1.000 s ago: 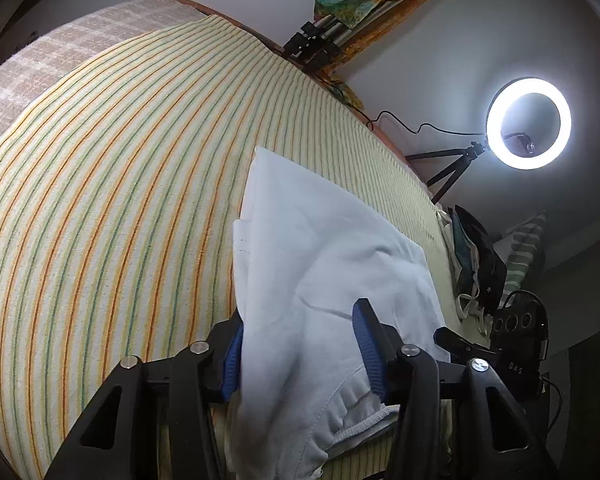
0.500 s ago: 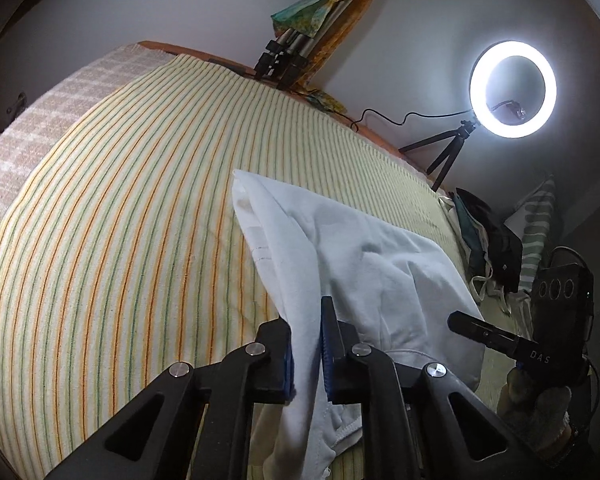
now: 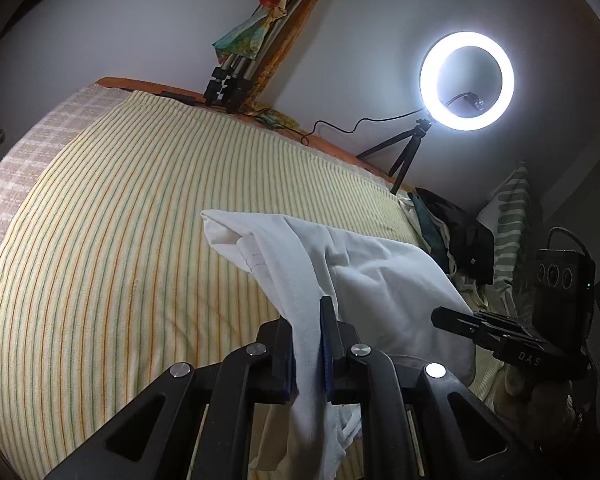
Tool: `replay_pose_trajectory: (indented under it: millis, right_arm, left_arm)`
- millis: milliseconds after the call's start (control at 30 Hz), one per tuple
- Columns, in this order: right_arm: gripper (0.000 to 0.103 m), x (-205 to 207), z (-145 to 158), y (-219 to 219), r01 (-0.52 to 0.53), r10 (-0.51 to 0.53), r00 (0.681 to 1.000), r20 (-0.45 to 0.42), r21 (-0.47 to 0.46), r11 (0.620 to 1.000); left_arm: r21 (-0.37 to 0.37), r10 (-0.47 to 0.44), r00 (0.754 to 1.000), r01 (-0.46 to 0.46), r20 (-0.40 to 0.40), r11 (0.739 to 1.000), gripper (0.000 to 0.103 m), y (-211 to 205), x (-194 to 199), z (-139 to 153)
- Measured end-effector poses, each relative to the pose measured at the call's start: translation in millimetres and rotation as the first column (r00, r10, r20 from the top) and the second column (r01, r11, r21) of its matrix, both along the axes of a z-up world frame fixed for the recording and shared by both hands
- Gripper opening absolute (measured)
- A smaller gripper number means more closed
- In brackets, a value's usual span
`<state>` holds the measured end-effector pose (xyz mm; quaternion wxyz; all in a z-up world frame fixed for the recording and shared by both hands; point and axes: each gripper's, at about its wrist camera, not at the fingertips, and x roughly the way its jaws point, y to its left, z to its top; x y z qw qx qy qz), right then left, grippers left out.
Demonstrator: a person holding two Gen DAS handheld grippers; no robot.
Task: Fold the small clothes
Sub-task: 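Lift and carry the folded shirt onto the dark clothes stack with both grippers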
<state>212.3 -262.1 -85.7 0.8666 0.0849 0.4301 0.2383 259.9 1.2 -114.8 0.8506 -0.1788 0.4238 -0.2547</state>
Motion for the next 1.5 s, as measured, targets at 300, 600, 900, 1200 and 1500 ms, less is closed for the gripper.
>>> replay_pose_trajectory:
  millis: [300,600,900,1200,1500]
  right_arm:
    - [0.009,-22.3,28.4,-43.4,0.054,-0.049,0.996,0.074,-0.068,0.996]
    - [0.009,-27.6,59.4,-106.4,0.125,-0.108,0.985,0.137,-0.123,0.984]
    - [0.009,-20.3,82.6,-176.7,0.203,-0.169,0.966,0.196,-0.173,0.964]
    - [0.009,-2.6,99.6,-254.9,0.306,-0.247,0.936,0.251,-0.231,0.924]
    - [0.009,23.5,100.5,-320.2,0.398,-0.313,0.901,0.299,-0.285,0.872]
  left_arm:
    - [-0.014,-0.066,0.997,0.067,0.049,0.998,0.008,-53.1,10.3,29.1]
    - [-0.043,-0.141,0.986,0.145,0.092,0.988,0.008,-128.1,33.4,54.4]
    - [-0.044,-0.200,0.969,0.208,0.147,0.977,0.008,-209.9,65.0,80.7]
    - [0.011,-0.265,0.941,0.269,0.210,0.963,0.008,-305.5,94.5,94.9]
    - [0.057,-0.296,0.923,0.291,0.245,0.955,0.008,-389.4,130.4,93.4]
